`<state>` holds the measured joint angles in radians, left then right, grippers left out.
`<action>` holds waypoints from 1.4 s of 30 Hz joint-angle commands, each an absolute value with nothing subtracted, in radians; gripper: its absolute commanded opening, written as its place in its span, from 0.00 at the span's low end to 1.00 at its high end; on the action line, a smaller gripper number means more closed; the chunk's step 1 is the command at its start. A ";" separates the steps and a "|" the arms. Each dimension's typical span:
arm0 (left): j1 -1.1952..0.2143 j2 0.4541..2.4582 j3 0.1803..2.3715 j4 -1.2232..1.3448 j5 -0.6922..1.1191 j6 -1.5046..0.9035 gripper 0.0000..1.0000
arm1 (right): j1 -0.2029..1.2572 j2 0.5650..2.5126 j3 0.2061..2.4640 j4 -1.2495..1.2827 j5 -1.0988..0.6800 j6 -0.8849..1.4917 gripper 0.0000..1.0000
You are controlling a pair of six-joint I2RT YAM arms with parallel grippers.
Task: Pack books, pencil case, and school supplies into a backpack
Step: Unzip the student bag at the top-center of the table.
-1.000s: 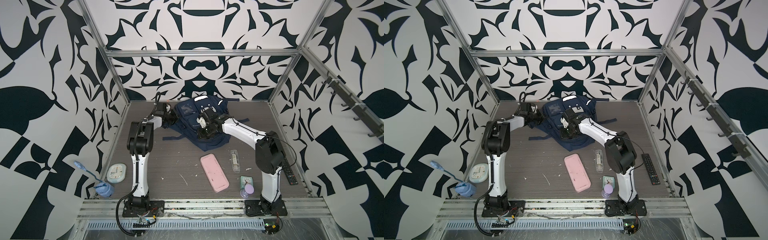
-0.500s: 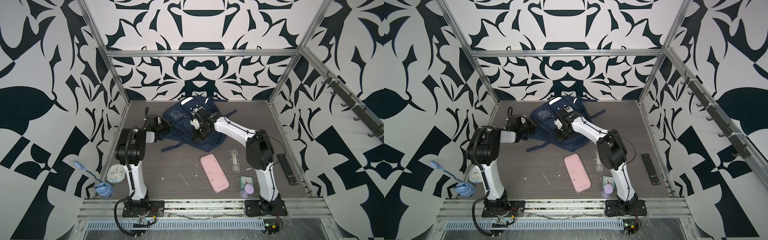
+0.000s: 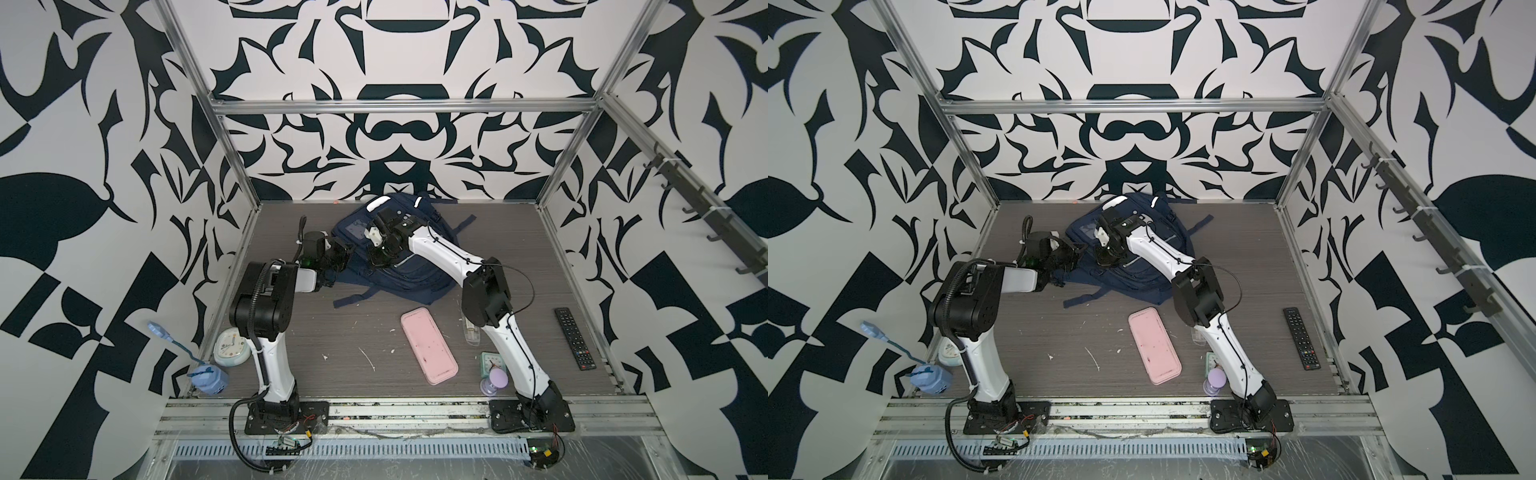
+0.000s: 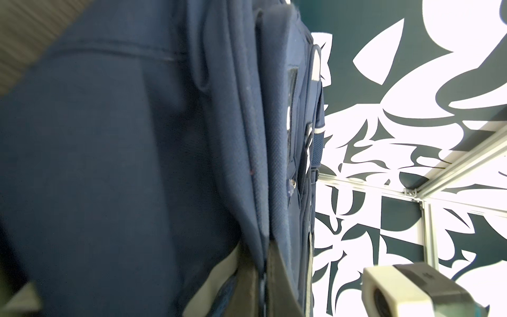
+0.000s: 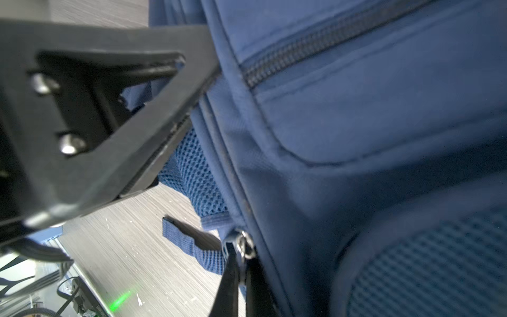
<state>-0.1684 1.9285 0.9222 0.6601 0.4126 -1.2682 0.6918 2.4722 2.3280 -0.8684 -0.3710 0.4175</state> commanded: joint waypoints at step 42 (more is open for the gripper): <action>-0.102 1.616 0.690 0.391 0.307 -1.111 0.31 | 0.629 2.160 1.967 -0.713 -0.335 0.392 0.46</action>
